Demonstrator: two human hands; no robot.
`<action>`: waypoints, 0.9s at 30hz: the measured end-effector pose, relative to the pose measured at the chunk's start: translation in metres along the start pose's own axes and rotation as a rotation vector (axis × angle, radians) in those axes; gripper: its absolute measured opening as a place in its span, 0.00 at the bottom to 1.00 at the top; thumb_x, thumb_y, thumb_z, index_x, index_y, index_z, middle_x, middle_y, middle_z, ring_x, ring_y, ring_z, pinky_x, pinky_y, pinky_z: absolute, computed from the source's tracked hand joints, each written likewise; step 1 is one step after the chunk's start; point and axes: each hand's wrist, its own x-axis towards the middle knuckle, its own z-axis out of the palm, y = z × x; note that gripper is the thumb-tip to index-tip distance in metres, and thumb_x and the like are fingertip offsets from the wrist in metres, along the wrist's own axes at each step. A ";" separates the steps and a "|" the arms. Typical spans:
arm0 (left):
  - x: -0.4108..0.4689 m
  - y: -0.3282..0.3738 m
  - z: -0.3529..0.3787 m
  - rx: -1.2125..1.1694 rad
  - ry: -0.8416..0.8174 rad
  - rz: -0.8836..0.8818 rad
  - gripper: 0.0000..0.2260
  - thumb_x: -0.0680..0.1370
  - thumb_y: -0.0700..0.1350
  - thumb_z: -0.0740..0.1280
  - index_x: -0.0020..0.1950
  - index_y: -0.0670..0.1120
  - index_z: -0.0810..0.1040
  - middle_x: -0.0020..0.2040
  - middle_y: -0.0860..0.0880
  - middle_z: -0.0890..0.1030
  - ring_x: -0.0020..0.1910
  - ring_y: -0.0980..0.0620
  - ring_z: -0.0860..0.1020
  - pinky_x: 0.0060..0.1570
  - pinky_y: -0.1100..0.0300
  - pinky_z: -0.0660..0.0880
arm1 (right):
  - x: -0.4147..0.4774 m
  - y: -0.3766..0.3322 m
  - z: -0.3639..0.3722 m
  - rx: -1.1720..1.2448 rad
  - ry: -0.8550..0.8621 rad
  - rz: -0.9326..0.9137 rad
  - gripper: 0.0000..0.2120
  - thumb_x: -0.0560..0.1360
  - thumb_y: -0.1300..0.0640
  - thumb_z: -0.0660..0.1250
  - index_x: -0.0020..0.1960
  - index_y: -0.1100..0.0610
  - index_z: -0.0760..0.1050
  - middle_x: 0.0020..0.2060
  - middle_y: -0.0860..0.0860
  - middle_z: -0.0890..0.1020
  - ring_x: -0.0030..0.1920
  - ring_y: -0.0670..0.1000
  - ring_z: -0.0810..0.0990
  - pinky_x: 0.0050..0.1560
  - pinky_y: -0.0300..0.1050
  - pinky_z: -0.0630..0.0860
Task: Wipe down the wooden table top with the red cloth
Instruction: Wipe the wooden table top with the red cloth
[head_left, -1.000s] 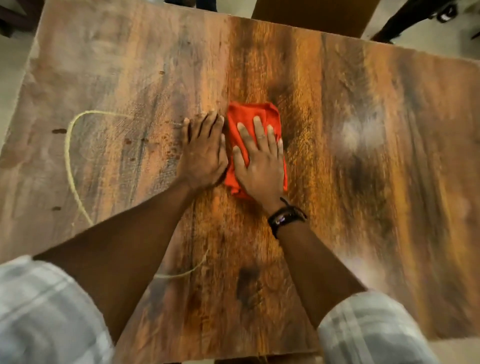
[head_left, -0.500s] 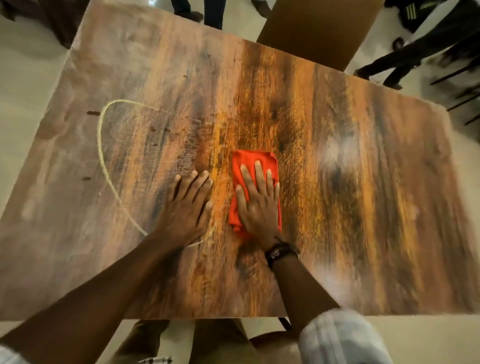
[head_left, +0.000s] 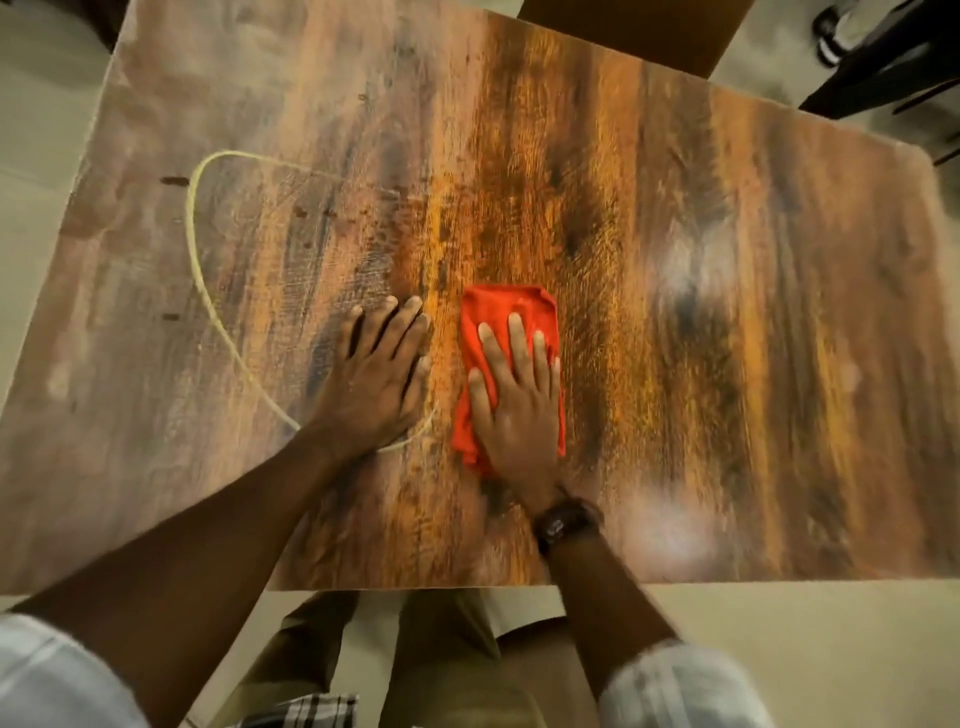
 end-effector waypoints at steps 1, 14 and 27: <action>0.000 0.000 0.000 0.001 -0.002 0.004 0.24 0.83 0.50 0.54 0.76 0.41 0.67 0.78 0.43 0.65 0.77 0.42 0.62 0.75 0.38 0.56 | -0.033 -0.002 -0.003 0.003 -0.014 0.008 0.26 0.83 0.45 0.52 0.80 0.47 0.59 0.81 0.49 0.54 0.81 0.55 0.48 0.79 0.62 0.47; 0.002 0.006 -0.001 0.022 -0.006 0.004 0.25 0.82 0.50 0.53 0.76 0.41 0.67 0.78 0.42 0.65 0.77 0.40 0.63 0.75 0.37 0.56 | -0.006 -0.001 0.001 -0.104 0.000 0.006 0.26 0.83 0.44 0.51 0.79 0.48 0.60 0.81 0.52 0.57 0.81 0.57 0.51 0.78 0.64 0.48; 0.000 0.002 -0.002 0.018 -0.020 0.011 0.23 0.83 0.50 0.53 0.76 0.43 0.67 0.78 0.44 0.66 0.77 0.42 0.62 0.76 0.40 0.54 | -0.042 -0.029 0.006 -0.040 -0.045 0.010 0.26 0.83 0.44 0.50 0.80 0.45 0.57 0.81 0.49 0.53 0.81 0.56 0.47 0.79 0.60 0.47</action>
